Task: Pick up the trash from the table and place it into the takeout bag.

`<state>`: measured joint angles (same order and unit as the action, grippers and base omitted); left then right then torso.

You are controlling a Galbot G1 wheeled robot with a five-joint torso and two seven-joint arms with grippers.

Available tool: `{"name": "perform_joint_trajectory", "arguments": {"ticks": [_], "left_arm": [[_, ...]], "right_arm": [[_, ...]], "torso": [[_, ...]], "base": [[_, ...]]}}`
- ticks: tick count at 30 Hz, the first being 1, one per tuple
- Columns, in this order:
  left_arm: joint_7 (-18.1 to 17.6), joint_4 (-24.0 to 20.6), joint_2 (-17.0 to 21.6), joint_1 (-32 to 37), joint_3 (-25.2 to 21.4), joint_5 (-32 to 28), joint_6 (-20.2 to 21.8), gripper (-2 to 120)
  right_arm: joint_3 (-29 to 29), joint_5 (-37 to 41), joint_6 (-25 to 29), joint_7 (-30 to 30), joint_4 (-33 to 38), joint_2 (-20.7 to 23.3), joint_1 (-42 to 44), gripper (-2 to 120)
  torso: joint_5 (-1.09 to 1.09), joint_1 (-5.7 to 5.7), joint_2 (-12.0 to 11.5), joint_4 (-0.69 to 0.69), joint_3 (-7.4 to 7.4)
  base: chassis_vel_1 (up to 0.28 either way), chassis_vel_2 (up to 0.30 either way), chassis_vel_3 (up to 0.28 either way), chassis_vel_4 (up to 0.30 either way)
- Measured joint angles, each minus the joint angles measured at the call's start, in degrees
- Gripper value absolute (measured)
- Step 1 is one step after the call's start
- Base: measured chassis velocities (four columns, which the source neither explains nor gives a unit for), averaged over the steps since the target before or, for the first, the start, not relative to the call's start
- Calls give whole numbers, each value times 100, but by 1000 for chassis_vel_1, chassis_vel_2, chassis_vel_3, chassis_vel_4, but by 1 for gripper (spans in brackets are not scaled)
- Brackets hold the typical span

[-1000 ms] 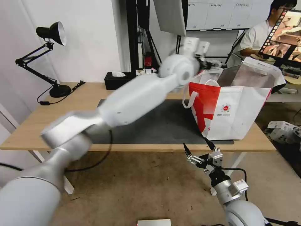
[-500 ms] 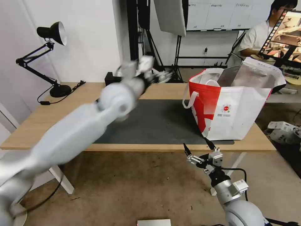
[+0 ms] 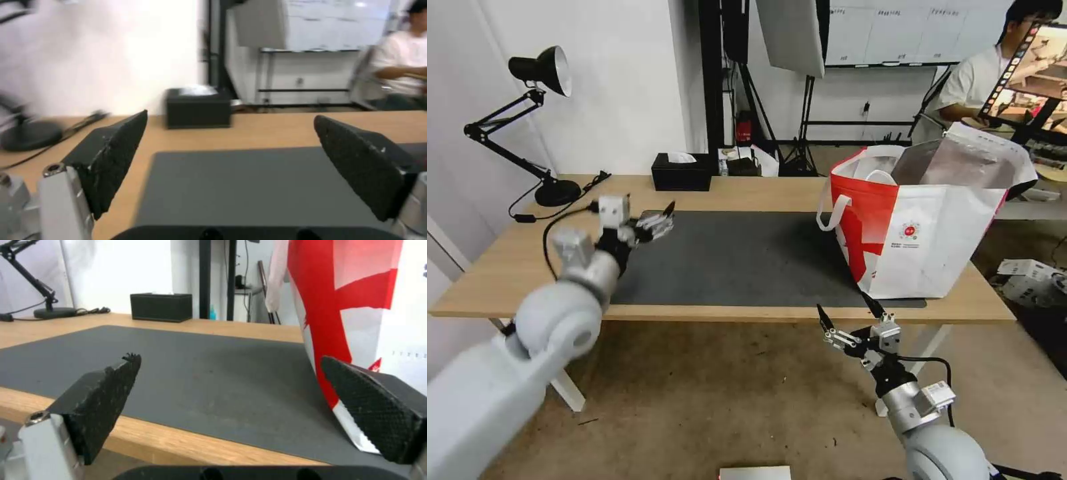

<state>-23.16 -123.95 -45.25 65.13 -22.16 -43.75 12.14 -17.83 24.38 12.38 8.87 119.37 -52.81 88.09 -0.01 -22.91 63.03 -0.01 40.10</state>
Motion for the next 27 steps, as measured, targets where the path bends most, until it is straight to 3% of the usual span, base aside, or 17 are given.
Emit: {"name": "perform_joint_trajectory", "arguments": {"ticks": [2,4,5,7,8,11,15,21,27], "left_arm": [[43,-14,-94,213,-159,133,-69,100],[250,-41,-509,1149,-745,746,-354,100],[250,-41,-509,1149,-745,746,-354,100],[470,-131,-1118,2126,-1210,1340,-623,100],[577,-198,-1431,2463,-1311,1486,-682,100],[771,-207,-1731,2715,-1350,1682,-794,100],[1001,-201,-1936,2897,-1356,1774,-904,100],[1632,-3,-2131,3195,-1357,1965,-1183,100],[1715,86,-2159,3205,-1331,1930,-1221,100]], "right_arm": [[0,0,0,0,0,0,0,100],[0,0,0,0,0,0,0,100],[0,0,0,0,0,0,0,100],[0,0,0,0,0,-1,0,100],[0,0,0,0,0,-1,0,100],[0,0,0,0,0,-1,0,100],[0,0,0,0,0,-1,0,100],[0,0,0,0,0,-1,0,100],[0,0,0,0,0,-1,0,100]], "torso": [[1,0,0,-1,0],[0,0,0,3,0],[0,0,0,3,0],[2,0,1,3,0],[1,1,0,2,0],[2,0,0,1,0],[2,0,0,1,0],[1,0,0,1,0],[1,-1,-1,1,0]], "base": [[0,0,0,0],[0,0,0,0],[0,0,0,0],[0,0,0,0],[0,0,0,0],[0,0,0,0],[0,0,0,0],[0,0,0,0],[0,0,0,0]]}}
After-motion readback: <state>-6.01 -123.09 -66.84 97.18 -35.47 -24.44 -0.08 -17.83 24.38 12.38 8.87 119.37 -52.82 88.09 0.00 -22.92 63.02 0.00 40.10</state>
